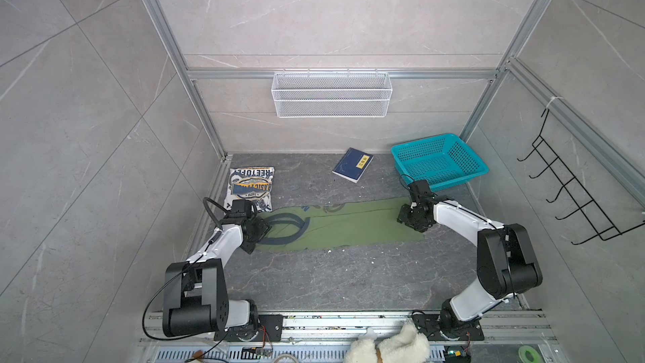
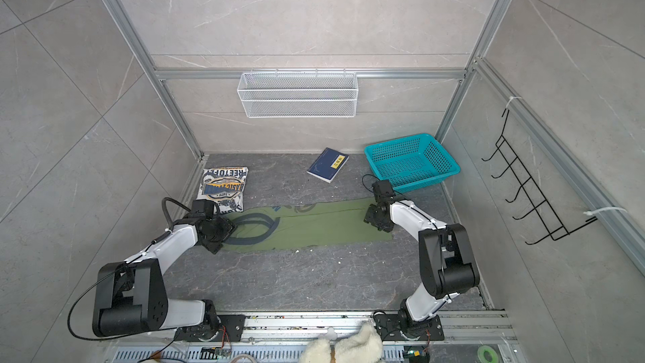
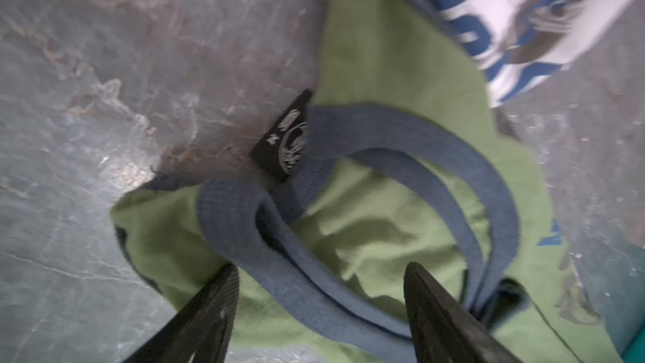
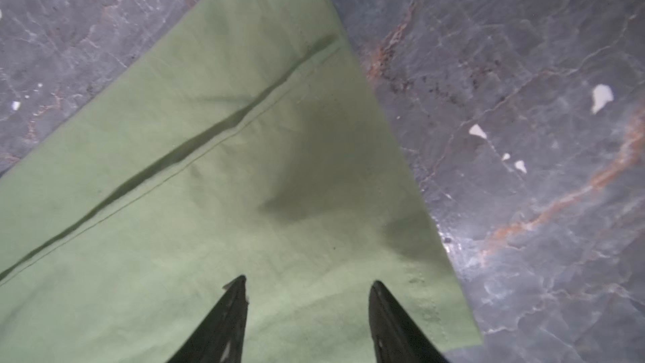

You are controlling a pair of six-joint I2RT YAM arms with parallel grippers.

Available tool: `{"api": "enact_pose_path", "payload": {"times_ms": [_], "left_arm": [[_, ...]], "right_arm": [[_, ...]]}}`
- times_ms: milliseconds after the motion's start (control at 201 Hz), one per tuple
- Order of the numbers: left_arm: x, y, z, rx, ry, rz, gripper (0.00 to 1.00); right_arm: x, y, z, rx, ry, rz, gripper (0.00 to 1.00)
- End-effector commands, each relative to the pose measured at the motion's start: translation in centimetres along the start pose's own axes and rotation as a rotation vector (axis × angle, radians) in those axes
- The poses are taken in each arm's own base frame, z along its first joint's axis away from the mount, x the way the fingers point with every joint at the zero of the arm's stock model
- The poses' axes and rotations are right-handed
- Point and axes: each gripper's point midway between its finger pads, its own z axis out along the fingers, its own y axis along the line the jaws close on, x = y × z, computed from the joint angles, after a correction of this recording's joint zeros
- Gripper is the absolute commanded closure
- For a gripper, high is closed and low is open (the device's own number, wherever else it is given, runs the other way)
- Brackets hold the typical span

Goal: Fold and stack the tank tops

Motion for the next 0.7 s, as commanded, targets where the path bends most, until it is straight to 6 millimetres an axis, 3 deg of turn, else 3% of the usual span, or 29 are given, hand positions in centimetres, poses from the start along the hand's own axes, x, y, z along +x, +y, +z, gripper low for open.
{"api": "enact_pose_path", "payload": {"times_ms": [0, 114, 313, 463, 532, 622, 697], "left_arm": [[0.1, 2.8, 1.1, -0.054, 0.016, -0.055, 0.23], [0.8, 4.6, 1.5, -0.067, 0.035, -0.107, 0.23], [1.2, 5.3, 1.0, -0.072, 0.023, -0.104, 0.23], [0.9, 6.0, -0.7, -0.091, -0.036, -0.104, 0.22], [0.3, 6.0, -1.6, -0.091, -0.081, -0.097, 0.22], [-0.6, 5.4, -2.7, -0.082, -0.118, -0.06, 0.22], [-1.3, 3.2, -4.0, -0.028, -0.155, 0.037, 0.22]], "right_arm": [[1.3, -1.8, 1.6, 0.046, 0.082, 0.039, 0.42], [1.8, -3.2, 2.5, 0.063, 0.11, 0.096, 0.43], [2.9, -4.7, 2.9, 0.065, 0.136, 0.168, 0.42], [1.9, -4.7, 1.5, 0.019, 0.098, 0.162, 0.41], [1.2, -4.6, 0.3, 0.004, 0.061, 0.146, 0.36], [0.2, -3.5, -0.8, -0.045, 0.031, 0.114, 0.26], [-0.1, -2.3, -0.9, -0.106, 0.042, 0.086, 0.19]]}}
